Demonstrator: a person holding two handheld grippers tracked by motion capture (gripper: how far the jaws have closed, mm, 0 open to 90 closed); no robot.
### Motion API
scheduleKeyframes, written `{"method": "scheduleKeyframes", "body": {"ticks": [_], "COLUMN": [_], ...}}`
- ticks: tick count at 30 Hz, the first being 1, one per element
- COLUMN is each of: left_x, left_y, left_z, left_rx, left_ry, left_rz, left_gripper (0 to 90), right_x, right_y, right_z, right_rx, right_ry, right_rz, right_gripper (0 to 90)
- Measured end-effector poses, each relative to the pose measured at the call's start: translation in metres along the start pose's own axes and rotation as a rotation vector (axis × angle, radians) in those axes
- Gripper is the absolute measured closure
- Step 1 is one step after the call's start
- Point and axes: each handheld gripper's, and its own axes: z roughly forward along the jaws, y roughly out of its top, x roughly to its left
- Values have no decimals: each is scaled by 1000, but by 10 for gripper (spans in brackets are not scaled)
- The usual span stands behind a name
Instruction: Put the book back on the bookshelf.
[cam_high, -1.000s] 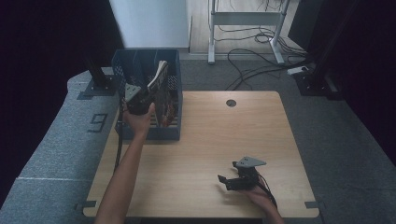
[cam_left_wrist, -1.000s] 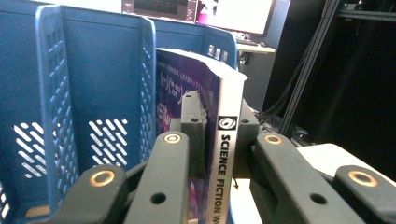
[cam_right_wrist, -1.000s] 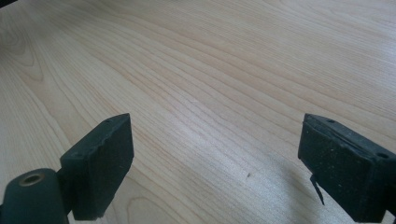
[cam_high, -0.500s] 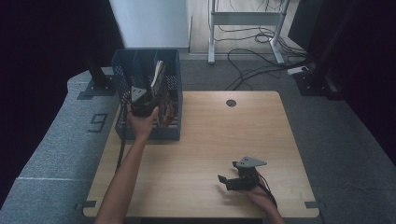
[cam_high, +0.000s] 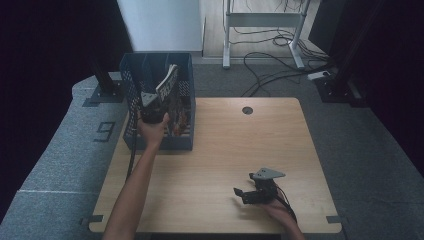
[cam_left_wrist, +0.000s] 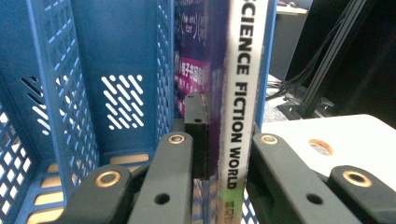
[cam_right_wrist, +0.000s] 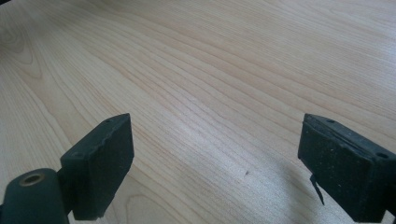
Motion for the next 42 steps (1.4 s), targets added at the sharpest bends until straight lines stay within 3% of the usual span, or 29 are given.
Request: {"method": "scheduleKeyframes", "body": {"ticks": [11, 22, 27, 35, 42], "left_x": [-10, -8, -8, -15, -15], "left_y": [12, 25, 22, 7, 3], "left_z": [6, 18, 21, 22, 14], "left_rx": [-71, -131, -159, -158, -130], "left_ry": [9, 35, 44, 41, 11], "left_rz": [18, -3, 14, 59, 53], "left_gripper": [828, 828, 828, 827, 823], "right_x": [-2, -6, -6, -3, -1], "right_y": [0, -1, -2, -2, -2], "right_z": [-1, -2, -1, -1, 0], "right_rx": [-6, -7, -4, -3, 0], "right_ry": [-3, -1, 1, 7, 9], "right_rz": [5, 17, 17, 10, 3], "right_gripper": [99, 100, 100, 101, 101]}}
